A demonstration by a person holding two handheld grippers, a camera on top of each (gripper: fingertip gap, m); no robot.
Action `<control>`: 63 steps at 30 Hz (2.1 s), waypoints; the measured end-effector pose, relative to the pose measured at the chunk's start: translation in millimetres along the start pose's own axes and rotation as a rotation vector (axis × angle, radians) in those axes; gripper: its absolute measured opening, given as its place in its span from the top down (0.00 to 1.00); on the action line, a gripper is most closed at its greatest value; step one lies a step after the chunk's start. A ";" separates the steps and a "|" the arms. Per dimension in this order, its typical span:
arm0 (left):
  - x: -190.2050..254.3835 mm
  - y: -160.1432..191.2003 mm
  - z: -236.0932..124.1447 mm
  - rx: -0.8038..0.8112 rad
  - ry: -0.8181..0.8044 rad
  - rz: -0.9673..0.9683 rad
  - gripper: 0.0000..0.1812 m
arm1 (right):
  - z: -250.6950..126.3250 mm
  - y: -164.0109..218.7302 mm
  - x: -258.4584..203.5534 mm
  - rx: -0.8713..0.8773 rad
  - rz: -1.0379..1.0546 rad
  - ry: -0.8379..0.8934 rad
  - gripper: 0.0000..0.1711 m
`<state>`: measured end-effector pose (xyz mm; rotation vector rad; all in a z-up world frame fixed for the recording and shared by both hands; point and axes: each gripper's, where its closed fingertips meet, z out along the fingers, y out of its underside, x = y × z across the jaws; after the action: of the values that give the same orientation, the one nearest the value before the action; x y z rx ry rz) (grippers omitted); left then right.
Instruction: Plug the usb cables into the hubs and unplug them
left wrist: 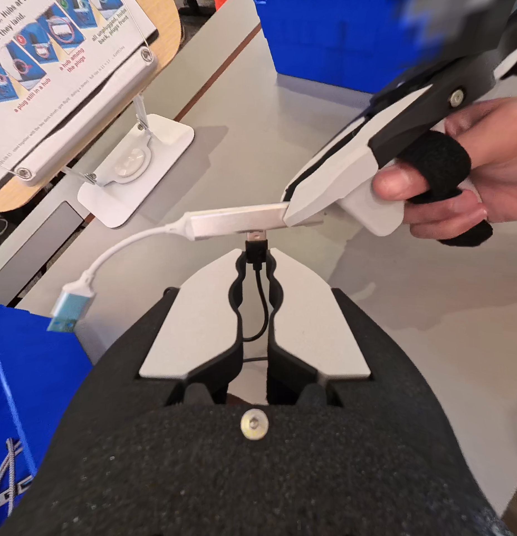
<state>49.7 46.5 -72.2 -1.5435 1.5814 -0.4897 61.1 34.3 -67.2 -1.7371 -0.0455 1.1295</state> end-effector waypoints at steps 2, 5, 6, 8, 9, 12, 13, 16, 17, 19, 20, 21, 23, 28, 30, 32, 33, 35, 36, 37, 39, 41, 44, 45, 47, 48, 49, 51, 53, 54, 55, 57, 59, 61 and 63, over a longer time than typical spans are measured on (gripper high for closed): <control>-2.0 -2.5 -2.8 0.032 -0.031 0.021 0.93 | -0.1 -2.4 -1.5 0.035 0.057 -0.031 0.96; -4.6 -1.4 -6.0 0.052 -0.068 0.073 0.92 | -1.6 -6.4 -2.1 0.083 0.160 -0.088 0.96; -4.5 -0.6 -6.9 0.059 -0.062 0.081 0.91 | -2.8 -8.0 -1.9 0.100 0.197 -0.108 0.96; -4.8 1.1 -8.1 0.079 -0.036 0.064 0.87 | -5.5 -11.3 -2.1 0.128 0.262 -0.146 0.96; -3.9 1.5 -8.2 0.089 -0.014 0.057 0.85 | -6.2 -12.0 -3.2 0.133 0.278 -0.161 0.96; -4.1 3.1 -5.6 0.100 0.021 0.039 0.84 | -3.2 -9.0 -7.1 0.112 0.281 -0.168 0.96; -4.3 3.1 -4.6 0.101 0.024 0.037 0.85 | -1.9 -8.2 -8.5 0.107 0.283 -0.171 0.96; -2.5 2.5 -3.8 0.105 0.029 0.060 0.93 | 1.2 -6.9 -10.1 0.104 0.296 -0.180 0.96; -2.8 2.2 -3.8 0.108 0.019 0.066 0.95 | 1.3 -7.2 -9.9 0.106 0.300 -0.182 0.96; -2.8 1.9 -4.7 0.109 0.015 0.072 0.97 | 0.5 -7.9 -9.9 0.108 0.313 -0.194 0.96; -2.4 2.9 -4.5 0.101 0.022 0.064 0.97 | 0.6 -7.7 -9.9 0.104 0.311 -0.191 0.96; -2.4 3.3 -4.6 0.099 0.025 0.060 0.97 | 0.8 -7.5 -9.8 0.099 0.309 -0.185 0.96; -2.3 3.1 -5.0 0.096 0.030 0.056 0.97 | 0.9 -8.4 -10.3 0.095 0.313 -0.189 0.96; -2.8 6.2 -4.2 0.051 0.041 0.017 0.97 | -1.6 -13.4 -15.4 0.109 0.188 -0.183 0.85; -3.8 6.6 -4.9 0.050 0.044 0.000 0.97 | -2.2 -9.9 -13.1 0.080 0.023 -0.096 0.81; -6.2 9.2 -4.7 0.030 0.036 -0.011 0.97 | -3.3 -5.7 -9.8 0.039 -0.209 0.023 0.79; -6.0 11.5 -4.2 0.014 0.043 -0.016 0.97 | -4.5 -4.7 -7.5 0.018 -0.345 0.095 0.79; -4.4 13.4 -3.4 -0.004 0.063 -0.042 0.97 | -8.2 -5.8 0.8 -0.023 -0.610 0.268 0.80; -2.8 13.3 -3.2 -0.009 0.079 -0.056 0.97 | -8.2 -4.8 2.7 -0.049 -0.708 0.323 0.81; -1.2 12.7 -2.9 -0.009 0.093 -0.071 0.97 | -6.6 -2.7 3.3 -0.074 -0.768 0.352 0.80; 0.3 10.7 -2.6 -0.005 0.107 -0.093 0.97 | -3.1 1.6 8.0 -0.112 -0.821 0.398 0.81; 2.4 11.1 -2.0 -0.017 0.115 -0.092 0.97 | -1.4 1.8 8.3 -0.102 -0.854 0.416 0.86; 4.9 11.1 -2.2 -0.025 0.106 -0.065 0.97 | -2.7 -2.8 3.4 -0.056 -0.878 0.432 0.89; 4.1 10.7 -2.5 -0.023 0.094 -0.060 0.98 | -2.8 -2.3 4.4 -0.062 -0.877 0.441 0.89; 5.2 11.8 -2.4 -0.031 0.098 -0.051 0.98 | -3.1 -0.6 5.8 -0.073 -0.868 0.442 0.89; 5.9 12.9 -2.2 -0.038 0.104 -0.051 0.98 | -3.5 0.7 6.7 -0.081 -0.860 0.442 0.89; 7.2 13.3 -1.7 -0.039 0.110 -0.052 0.97 | -4.0 1.6 6.9 -0.085 -0.858 0.440 0.89; 7.4 12.0 -1.4 -0.032 0.107 -0.061 0.98 | -4.9 1.2 5.7 -0.068 -0.857 0.440 0.89; 7.0 11.8 -0.3 -0.037 0.102 -0.061 0.98 | -4.9 1.2 6.6 -0.070 -0.848 0.444 0.89; 6.4 13.1 0.2 -0.045 0.097 -0.059 0.98 | -4.6 1.8 7.7 -0.077 -0.859 0.460 0.89; 5.8 15.3 1.6 -0.057 0.093 -0.056 0.98 | -4.1 3.5 10.1 -0.097 -0.867 0.481 0.89; 6.2 15.7 3.7 -0.059 0.099 -0.092 0.98 | -3.7 3.5 11.2 -0.098 -0.887 0.507 0.89; 5.6 18.3 5.4 -0.083 0.093 -0.109 0.98 | -2.7 3.6 12.1 -0.095 -0.915 0.534 0.89; 6.4 18.2 6.5 -0.076 0.095 -0.118 0.98 | -2.9 4.7 13.9 -0.099 -0.926 0.544 0.89; 7.9 20.2 7.6 -0.090 0.105 -0.128 0.98 | -3.7 7.2 15.8 -0.115 -0.953 0.553 0.89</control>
<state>44.2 44.4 -94.4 -1.7200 1.6092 -0.5853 69.2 36.2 -82.8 -1.7444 -0.5398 -0.0510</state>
